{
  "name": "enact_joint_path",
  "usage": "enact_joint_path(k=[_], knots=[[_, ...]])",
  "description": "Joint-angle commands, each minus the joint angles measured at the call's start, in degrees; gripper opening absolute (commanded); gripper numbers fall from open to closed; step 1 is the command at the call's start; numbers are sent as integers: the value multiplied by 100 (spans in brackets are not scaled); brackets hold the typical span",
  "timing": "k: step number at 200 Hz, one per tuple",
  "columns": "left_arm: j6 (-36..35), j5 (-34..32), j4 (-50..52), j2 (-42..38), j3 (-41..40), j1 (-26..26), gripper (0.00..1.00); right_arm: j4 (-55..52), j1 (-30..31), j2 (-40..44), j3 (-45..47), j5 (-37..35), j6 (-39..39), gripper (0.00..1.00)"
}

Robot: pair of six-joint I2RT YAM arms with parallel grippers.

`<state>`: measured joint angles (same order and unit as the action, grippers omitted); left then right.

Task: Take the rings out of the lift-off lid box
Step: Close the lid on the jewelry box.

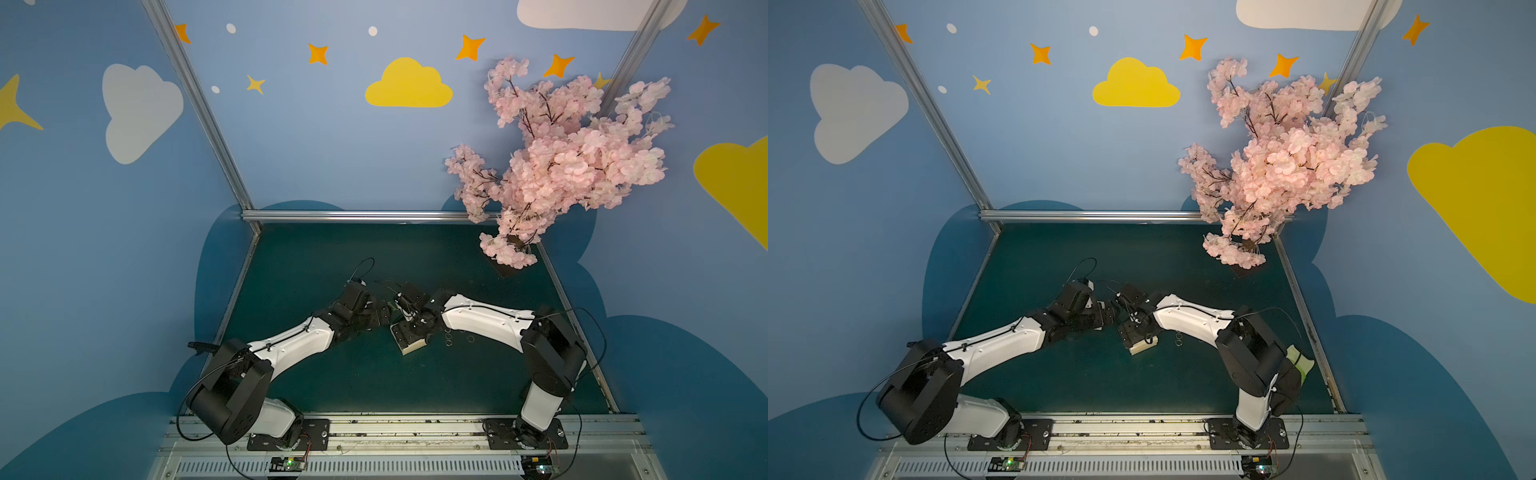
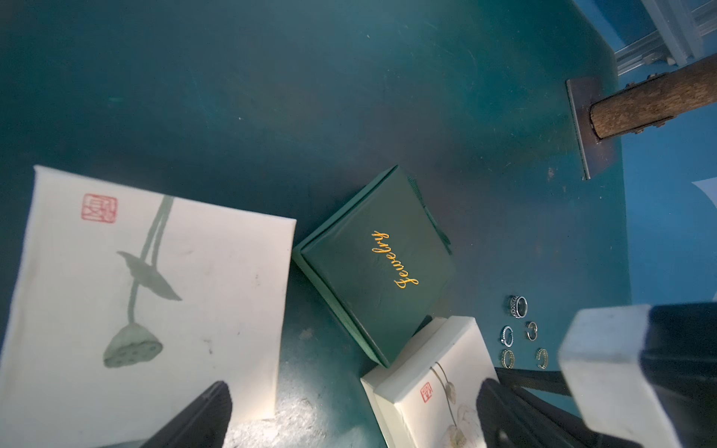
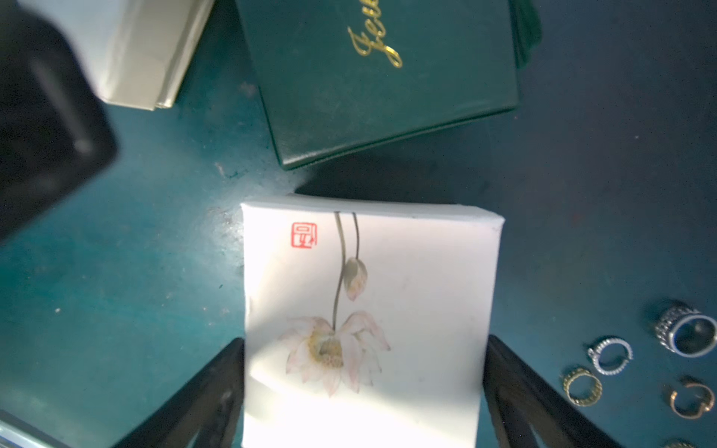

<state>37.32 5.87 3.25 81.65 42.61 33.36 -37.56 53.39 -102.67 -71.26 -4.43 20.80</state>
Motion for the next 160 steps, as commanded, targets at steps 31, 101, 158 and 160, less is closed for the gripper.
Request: enact_joint_path(k=[31, 101, 158, 160], knots=[[29, -60, -16, -66, -43, -33, 99, -24, 49, 83, -32, -17, 109, 93], [37, -42, -8, -96, -53, -32, 99, 408, -55, 894, 456, -52, 341, 95], [54, -42, -15, -101, -54, -32, 99, 312, -205, 699, 801, -355, 594, 95], [51, -42, -14, -102, -58, -36, 99, 305, -206, 679, 808, -363, 599, 95]])
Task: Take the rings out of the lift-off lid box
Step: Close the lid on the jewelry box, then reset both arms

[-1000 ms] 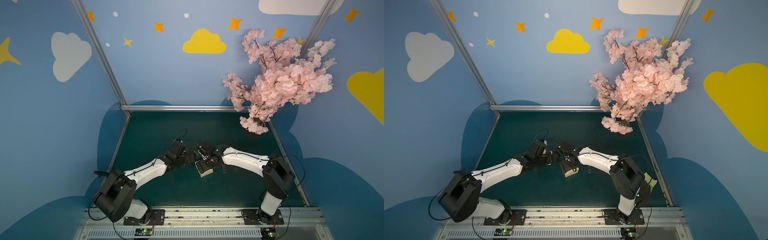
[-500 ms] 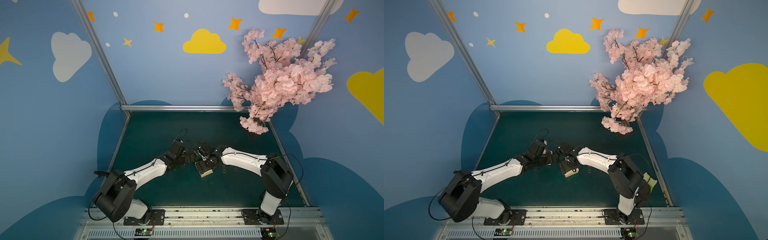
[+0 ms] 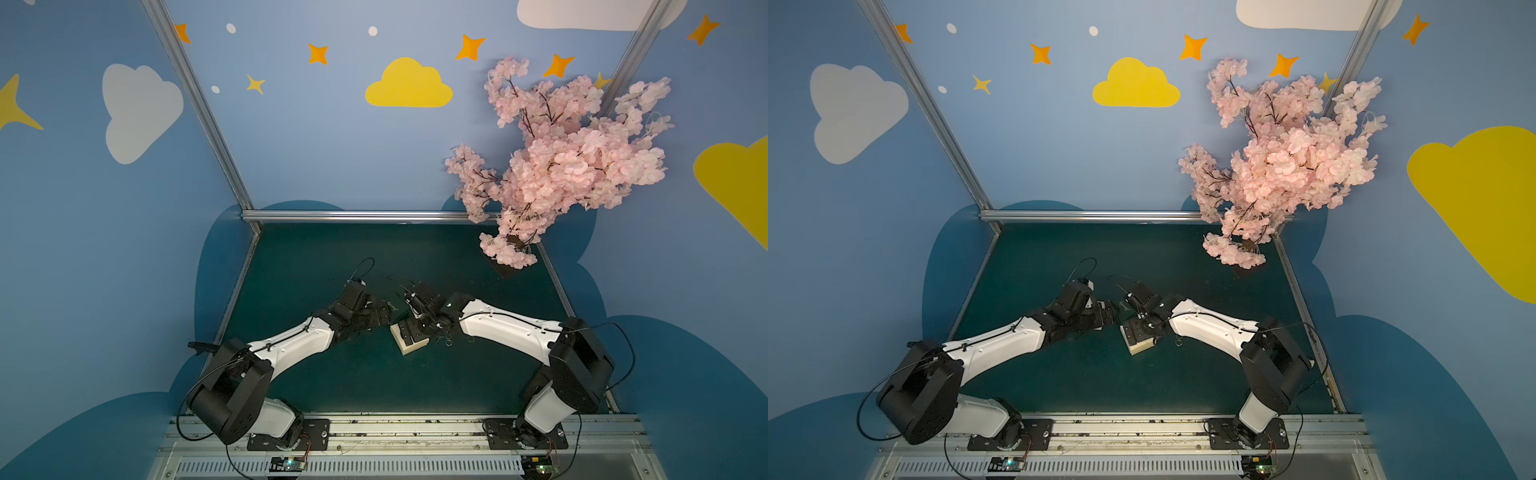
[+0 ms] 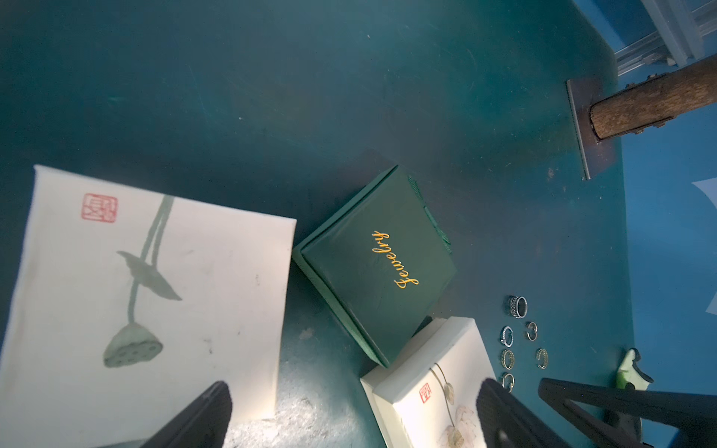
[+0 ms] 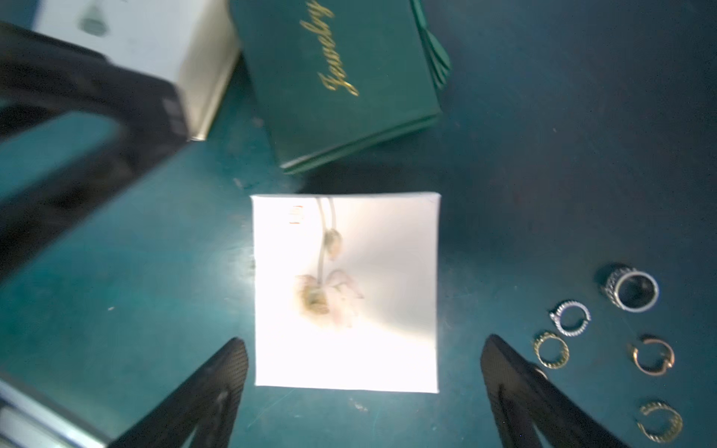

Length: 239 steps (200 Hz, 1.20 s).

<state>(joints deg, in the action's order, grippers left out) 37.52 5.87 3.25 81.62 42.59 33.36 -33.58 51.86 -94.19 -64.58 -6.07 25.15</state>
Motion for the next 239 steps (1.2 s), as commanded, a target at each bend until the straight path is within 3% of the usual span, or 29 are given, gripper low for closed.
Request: enact_joint_path(k=[1, 64, 127, 179, 199, 216, 239], knots=[[29, -42, -16, -101, -57, -38, 99, -95, -53, -174, 139, -205, 161, 95], [42, -35, -17, -54, -45, -32, 100, -172, -44, -427, 136, -333, 14, 95], [-37, -230, 106, -310, -31, -29, 99, 62, -337, 511, -79, -820, -413, 95], [-129, -1053, 318, -802, 154, -303, 99, 1926, -754, 1218, 658, -1275, -1021, 95], [-188, -1615, 212, -1021, 158, -442, 99, 3030, -1018, 1578, 1179, -581, -1419, 95], [-378, -2071, 130, -1140, 186, -593, 100, 3528, -1217, 1725, 1380, -426, -1446, 95], [-665, -2830, 18, -1168, 247, -850, 99, 4000, -1325, 1832, 1568, -1115, -1693, 95]])
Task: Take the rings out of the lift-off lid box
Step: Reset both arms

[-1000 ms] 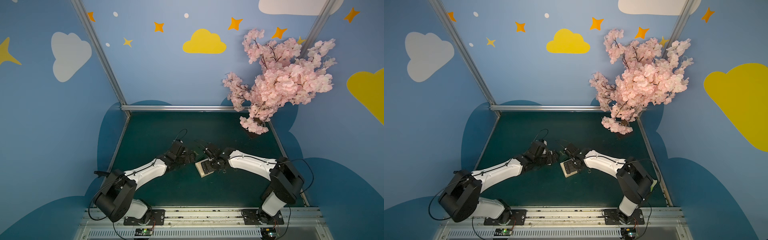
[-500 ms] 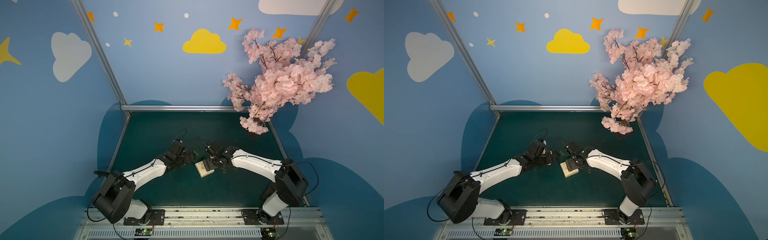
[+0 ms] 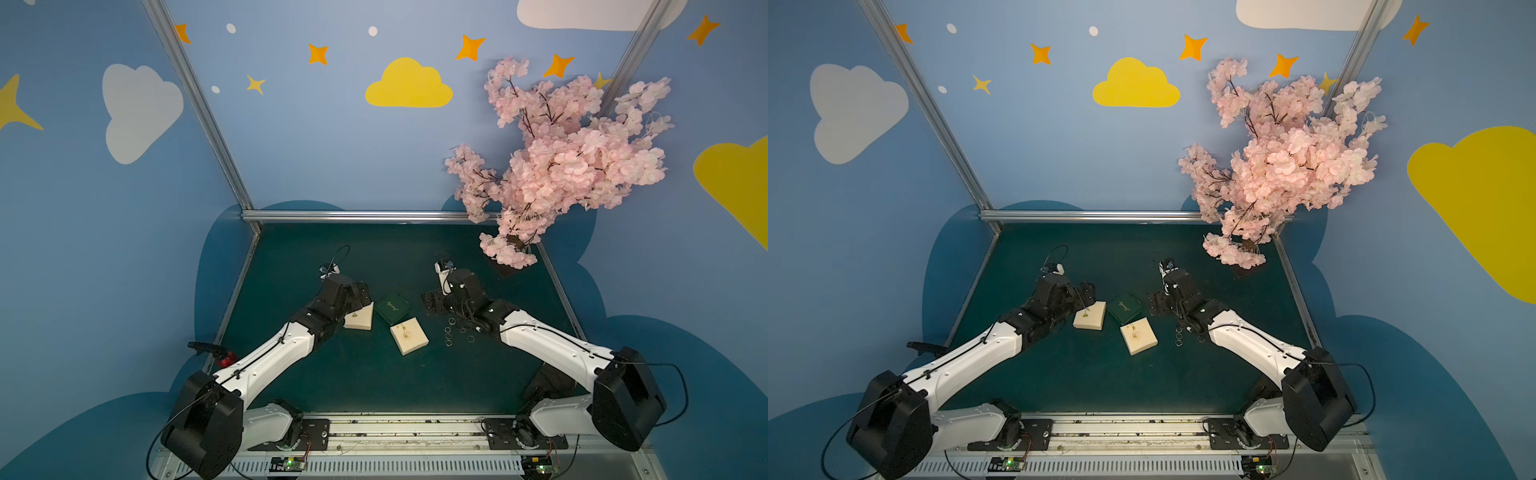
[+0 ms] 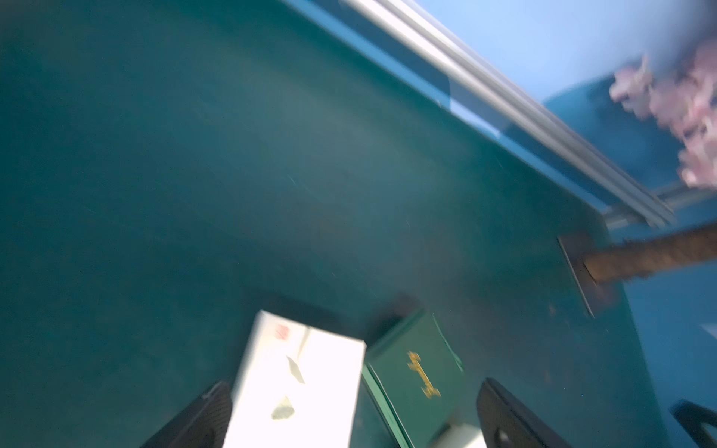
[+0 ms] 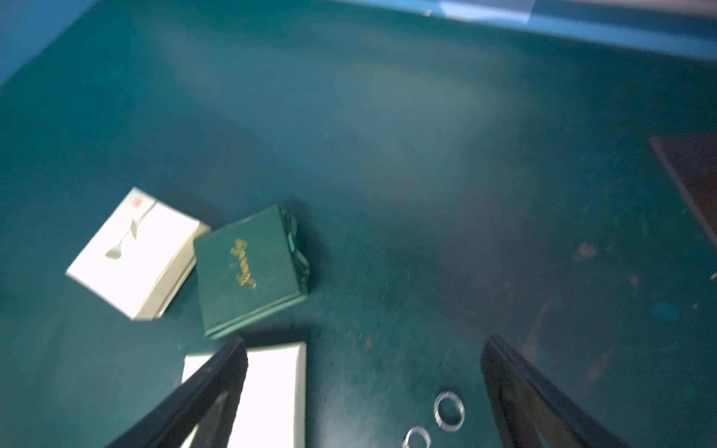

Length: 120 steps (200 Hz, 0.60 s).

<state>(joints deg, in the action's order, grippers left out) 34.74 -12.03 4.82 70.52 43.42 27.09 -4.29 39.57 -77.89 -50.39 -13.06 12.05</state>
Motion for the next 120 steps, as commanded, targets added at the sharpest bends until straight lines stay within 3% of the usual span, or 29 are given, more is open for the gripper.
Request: enact_joint_path(k=[1, 30, 47, 76, 98, 120], knots=[[-401, -1052, -157, -61, 161, -231, 99, 1106, -98, 207, 173, -451, -404, 95], [-994, -1585, -661, 147, 142, -552, 99, 3228, -335, 262, 1110, -1269, -1330, 95], [-1546, -2681, -844, 434, 234, -574, 99, 3486, -653, 218, 1163, -2093, -1203, 97], [-2594, -3489, -2299, 1057, -127, -751, 99, 3342, -1518, 300, 1575, -1565, -922, 97], [-2859, -3310, -3036, 1448, -367, -940, 99, 3924, -2138, 472, 2168, -1017, -768, 97], [-3346, -3136, -3183, 1540, -443, -1037, 99, 4162, -2610, 472, 2478, -1127, -578, 97]])
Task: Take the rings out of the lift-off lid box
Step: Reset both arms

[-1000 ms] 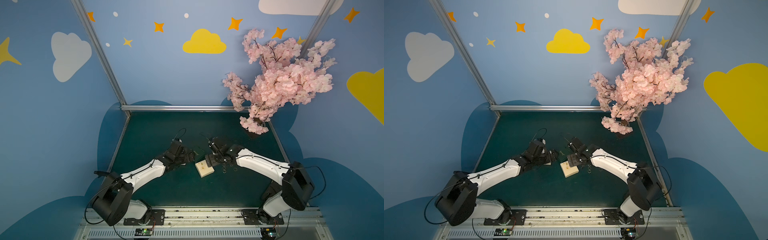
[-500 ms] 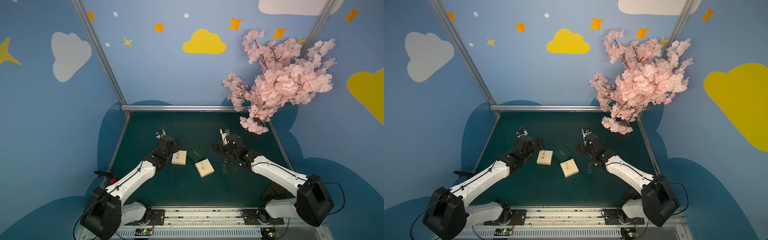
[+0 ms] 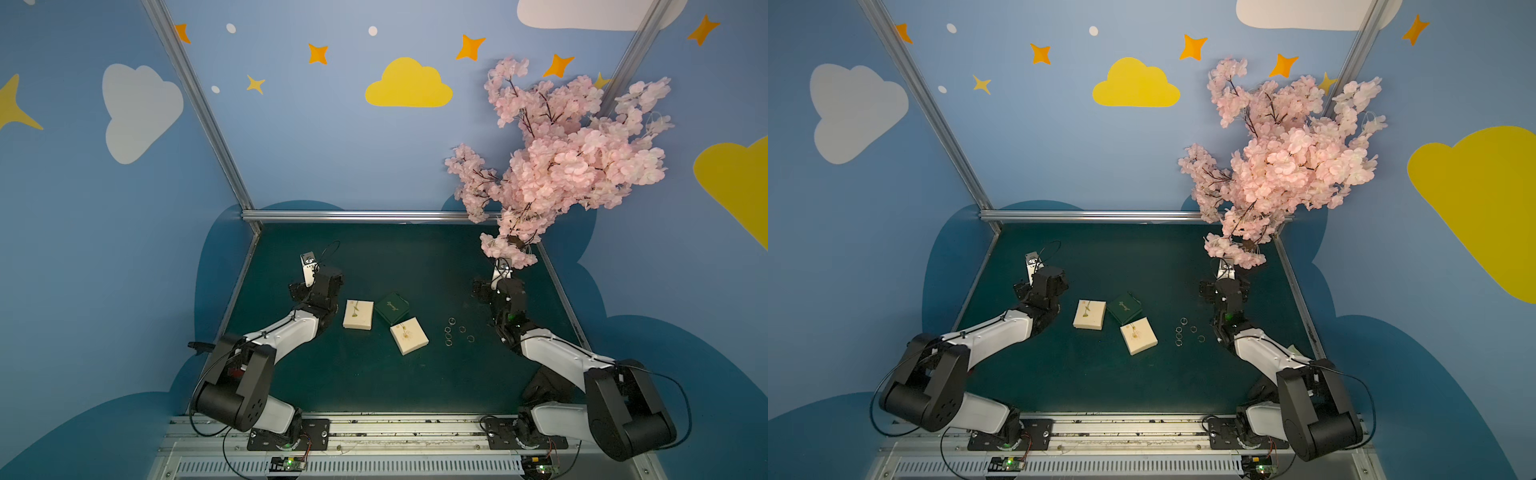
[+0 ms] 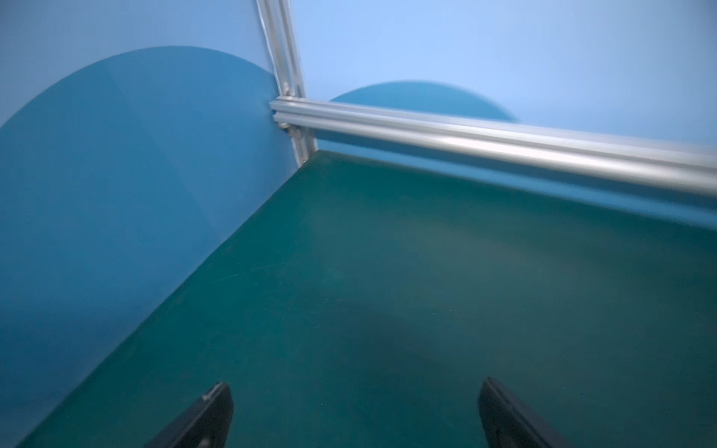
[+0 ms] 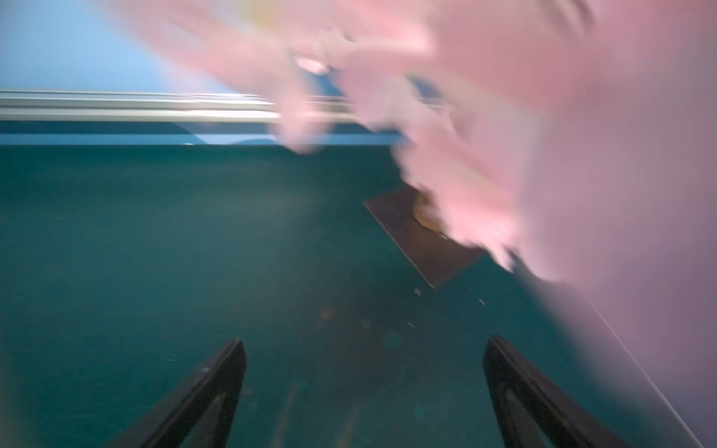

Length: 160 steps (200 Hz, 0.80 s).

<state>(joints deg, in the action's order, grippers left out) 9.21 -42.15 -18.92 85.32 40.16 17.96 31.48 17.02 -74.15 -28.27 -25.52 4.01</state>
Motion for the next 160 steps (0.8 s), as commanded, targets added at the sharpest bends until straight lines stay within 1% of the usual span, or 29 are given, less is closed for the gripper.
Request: enact_joint_path(k=[1, 6, 12, 18, 34, 42, 53, 59, 66, 76, 80, 86, 93, 100, 106, 128, 135, 144, 160], knots=[[-818, -112, -852, 66, -133, -133, 99, 603, -373, 100, 281, 118, 225, 97], [-899, -136, -1012, 72, -180, -181, 100, 712, -467, 92, 345, 121, 189, 97], [-933, -146, -961, 26, -187, -217, 99, 745, -610, 79, 400, 210, 108, 97], [-1002, -12, -1034, -25, -264, -276, 99, 977, -746, 59, 414, 316, 114, 97], [-1220, 278, -1586, -178, -631, -403, 100, 834, -1109, 26, 329, 748, 299, 97], [-1334, 360, -1730, -240, -764, -433, 99, 662, -1163, 46, 305, 789, 332, 97], [-1396, 408, -1626, -345, -894, -440, 100, 436, -1165, 166, 312, 811, 229, 97], [-1333, 468, -1403, -425, -948, -436, 100, 307, -1162, 241, 334, 811, 191, 97], [-1166, 689, -1367, -536, -1119, -465, 100, 222, -1163, 311, 376, 712, 192, 97], [-1170, 1128, -1827, -613, -1559, -517, 100, 284, -1180, 347, 505, 639, 173, 97], [-1240, 1276, -2196, -619, -1732, -561, 99, 393, -1185, 313, 562, 599, 133, 97], [-1241, 1364, -2599, -600, -1886, -607, 99, 461, -1192, 229, 569, 510, 130, 97], [-1084, 1409, -2438, -586, -1813, -711, 100, 216, -1209, 144, 432, 459, 172, 97], [-955, 1639, -2152, -528, -1685, -874, 100, 33, -1231, 15, 307, 458, 176, 97], [-924, 1814, -2116, -441, -1642, -963, 100, 5, -1236, -89, 249, 538, 141, 97], [-899, 2231, -2020, -137, -1499, -1126, 99, 273, -1256, -351, 304, 747, 84, 97], [-869, 2305, -2134, -38, -1502, -1185, 99, 336, -1307, -429, 319, 831, 119, 97], [-782, 2391, -2013, -45, -1446, -1291, 99, 410, -1400, -538, 321, 963, 178, 97], [-671, 2658, -1972, -6, -1426, -1437, 100, 376, -1460, -689, 253, 979, 275, 97]])
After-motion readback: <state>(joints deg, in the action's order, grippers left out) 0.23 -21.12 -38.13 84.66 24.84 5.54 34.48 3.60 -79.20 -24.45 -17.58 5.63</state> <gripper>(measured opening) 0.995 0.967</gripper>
